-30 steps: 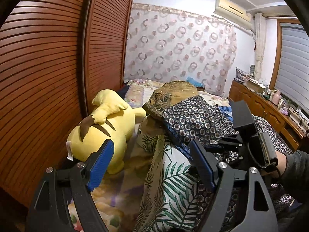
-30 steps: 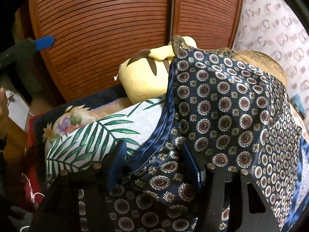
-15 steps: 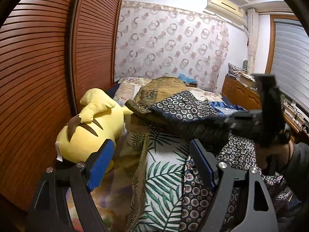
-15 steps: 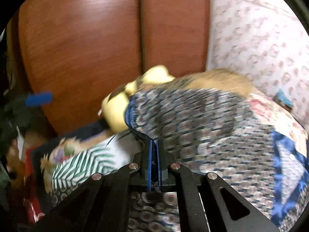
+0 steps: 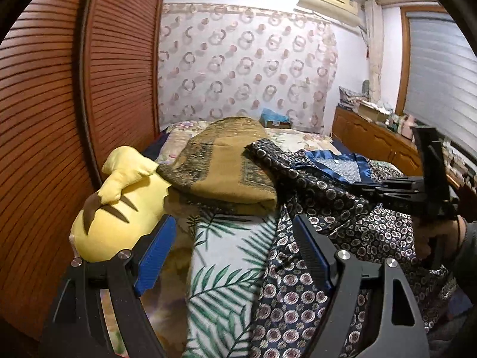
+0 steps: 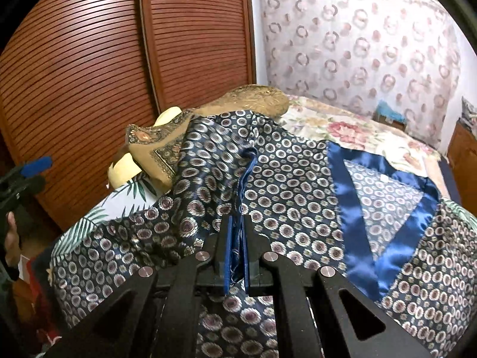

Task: Fold small clothes
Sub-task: 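Fold the held side panel over the garment body with both tools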

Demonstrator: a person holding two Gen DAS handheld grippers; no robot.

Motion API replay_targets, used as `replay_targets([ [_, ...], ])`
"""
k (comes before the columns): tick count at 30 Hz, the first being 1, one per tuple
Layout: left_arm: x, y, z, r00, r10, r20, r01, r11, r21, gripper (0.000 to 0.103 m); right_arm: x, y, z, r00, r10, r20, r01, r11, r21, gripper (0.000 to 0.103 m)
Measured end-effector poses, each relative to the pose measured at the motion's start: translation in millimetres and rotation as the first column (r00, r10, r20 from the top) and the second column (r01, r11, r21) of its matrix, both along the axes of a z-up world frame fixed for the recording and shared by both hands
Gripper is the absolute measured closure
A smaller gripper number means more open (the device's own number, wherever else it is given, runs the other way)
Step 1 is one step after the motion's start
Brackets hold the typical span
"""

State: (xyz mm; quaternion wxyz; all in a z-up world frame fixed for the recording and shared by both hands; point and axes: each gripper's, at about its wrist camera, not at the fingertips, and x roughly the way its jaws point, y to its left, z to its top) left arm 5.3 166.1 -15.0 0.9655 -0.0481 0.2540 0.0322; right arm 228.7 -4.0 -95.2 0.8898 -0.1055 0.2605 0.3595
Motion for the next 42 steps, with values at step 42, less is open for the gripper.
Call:
replay_targets([
  [42,194.5,-25.0,-1.7,0.977,-0.107,-0.185,0.108,0.994,0.0,0.022,142.0,-7.4,19.1,0.984,0.104,-0.145,-0.122,0.985,-0.121,0.099],
])
